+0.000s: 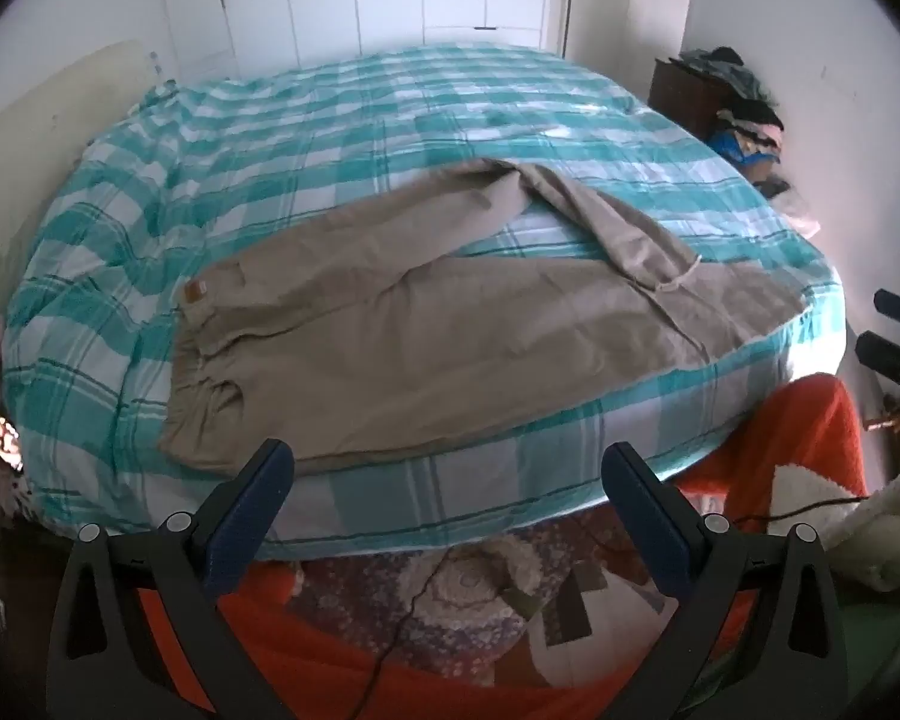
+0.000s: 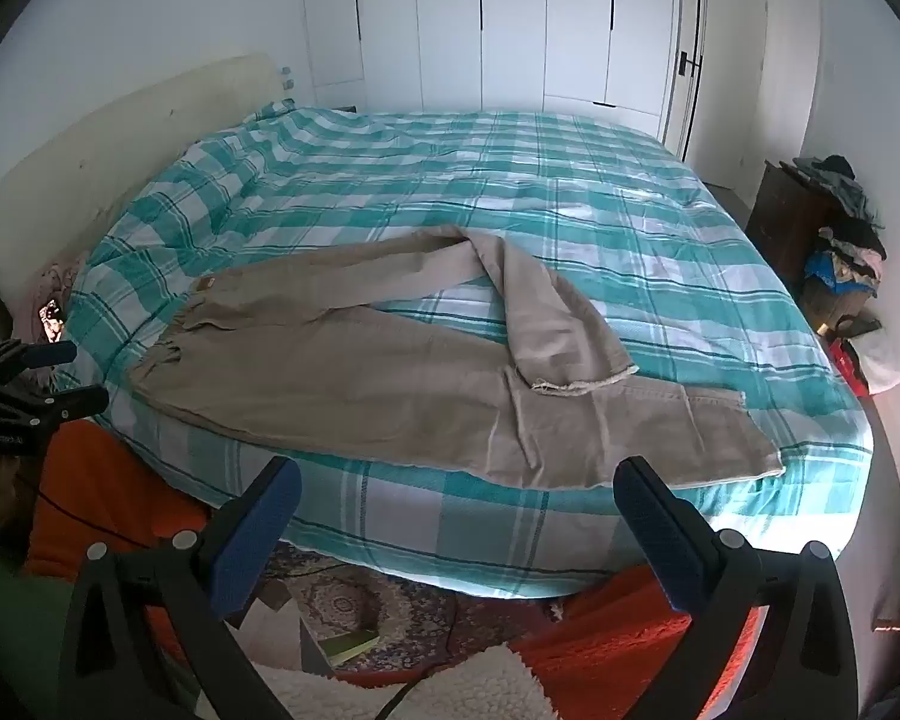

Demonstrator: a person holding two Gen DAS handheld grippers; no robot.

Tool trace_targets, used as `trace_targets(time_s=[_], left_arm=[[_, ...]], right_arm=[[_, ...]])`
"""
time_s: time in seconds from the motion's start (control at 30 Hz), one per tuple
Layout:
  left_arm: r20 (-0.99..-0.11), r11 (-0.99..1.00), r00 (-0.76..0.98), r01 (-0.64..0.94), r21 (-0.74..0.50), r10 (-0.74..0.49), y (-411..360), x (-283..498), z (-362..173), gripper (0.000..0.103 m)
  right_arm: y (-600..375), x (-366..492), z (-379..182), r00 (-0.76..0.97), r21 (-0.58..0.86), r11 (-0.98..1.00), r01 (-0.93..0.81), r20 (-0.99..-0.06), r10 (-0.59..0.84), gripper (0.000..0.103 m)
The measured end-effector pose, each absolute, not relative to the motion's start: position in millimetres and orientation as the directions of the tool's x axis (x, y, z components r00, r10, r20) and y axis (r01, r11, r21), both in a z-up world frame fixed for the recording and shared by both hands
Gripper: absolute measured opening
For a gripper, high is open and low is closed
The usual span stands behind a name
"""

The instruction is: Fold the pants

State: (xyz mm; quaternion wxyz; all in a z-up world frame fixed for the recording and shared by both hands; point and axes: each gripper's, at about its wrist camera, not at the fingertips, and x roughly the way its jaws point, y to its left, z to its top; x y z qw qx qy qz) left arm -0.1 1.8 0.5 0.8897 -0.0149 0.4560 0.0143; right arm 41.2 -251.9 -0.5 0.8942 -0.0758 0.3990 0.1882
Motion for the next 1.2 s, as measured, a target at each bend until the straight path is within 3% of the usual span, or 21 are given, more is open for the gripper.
trace_targets(time_s=[0.47, 0.7, 1.2], left_arm=[[-0.798, 0.998, 0.600, -0.053, 0.021, 0.049, 0, 2, -1, 0.102], [-0.797, 0.998, 0.602, -0.050, 0.022, 0.048, -1, 1, -1, 0.102], [-0.798, 0.999, 0.601, -0.042, 0.024, 0.044, -5, 1, -2, 0.102]], right_arm=[[-255, 44, 1, 0.623, 0.023, 0.921, -0.388, -0.730, 0.281, 0.103], [-253, 41, 2, 0.665, -0.057, 0.918, -0.391, -0.707, 0.240, 0.103], [-247, 41, -9, 0.546, 0.132, 0.902, -0.412, -0.757, 0.360, 0.103]])
